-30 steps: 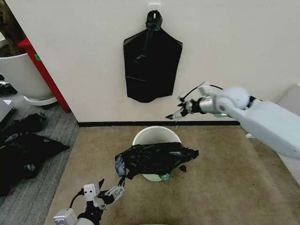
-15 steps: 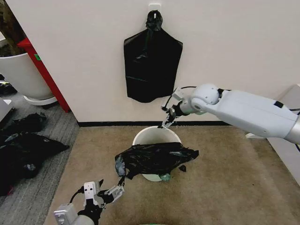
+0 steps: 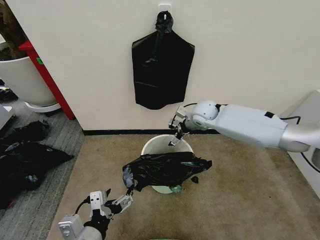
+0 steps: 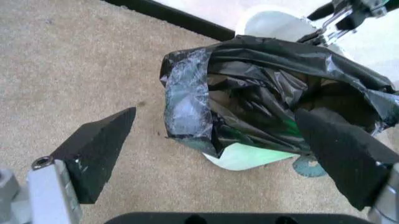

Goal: Place the garbage bag over the trash bin.

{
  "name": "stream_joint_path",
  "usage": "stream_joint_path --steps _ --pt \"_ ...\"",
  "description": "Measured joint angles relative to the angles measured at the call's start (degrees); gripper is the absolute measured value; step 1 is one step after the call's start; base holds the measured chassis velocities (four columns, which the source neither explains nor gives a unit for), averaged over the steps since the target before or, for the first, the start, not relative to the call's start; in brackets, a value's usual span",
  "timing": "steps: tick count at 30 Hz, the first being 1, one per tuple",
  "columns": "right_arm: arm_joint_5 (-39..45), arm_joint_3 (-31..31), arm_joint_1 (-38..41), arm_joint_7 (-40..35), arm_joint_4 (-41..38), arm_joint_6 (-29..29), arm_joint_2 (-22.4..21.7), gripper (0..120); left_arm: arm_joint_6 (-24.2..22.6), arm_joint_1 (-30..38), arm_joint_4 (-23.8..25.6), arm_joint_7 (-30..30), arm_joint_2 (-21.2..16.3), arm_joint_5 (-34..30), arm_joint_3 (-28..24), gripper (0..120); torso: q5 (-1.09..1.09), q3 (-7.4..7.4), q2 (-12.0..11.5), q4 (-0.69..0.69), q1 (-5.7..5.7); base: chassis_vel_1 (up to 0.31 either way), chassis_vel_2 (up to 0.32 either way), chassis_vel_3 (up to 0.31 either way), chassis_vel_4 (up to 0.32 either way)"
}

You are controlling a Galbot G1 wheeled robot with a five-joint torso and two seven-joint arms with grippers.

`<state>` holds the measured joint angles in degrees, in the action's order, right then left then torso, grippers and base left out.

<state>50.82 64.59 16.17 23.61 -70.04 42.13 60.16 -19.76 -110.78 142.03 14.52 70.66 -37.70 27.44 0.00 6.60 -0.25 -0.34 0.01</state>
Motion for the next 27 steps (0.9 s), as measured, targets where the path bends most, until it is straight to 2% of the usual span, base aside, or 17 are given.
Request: stream_joint_path --steps 13,20,27 --pt "-0.7 2.0 -0.5 3.1 7.1 -0.1 3.9 100 1.5 0.9 -0.6 -0.7 0.9 -0.1 0.2 100 -0.01 -0.02 0.0 -0.01 0.00 0.000 0.000 0.000 0.000" --pt "-0.9 2.5 -0.6 3.6 7.9 -0.1 4.3 97 2.0 1.0 -0.5 -0.8 1.1 -0.1 0.1 100 0.00 -0.01 0.0 0.00 0.00 0.000 0.000 0.000 0.000" --pt "0.0 2.8 -0.6 2.8 5.5 -0.1 3.4 72 2.3 1.4 -0.6 -0.8 1.1 -0.1 -0.2 100 0.00 -0.01 0.0 0.00 0.00 0.000 0.000 0.000 0.000"
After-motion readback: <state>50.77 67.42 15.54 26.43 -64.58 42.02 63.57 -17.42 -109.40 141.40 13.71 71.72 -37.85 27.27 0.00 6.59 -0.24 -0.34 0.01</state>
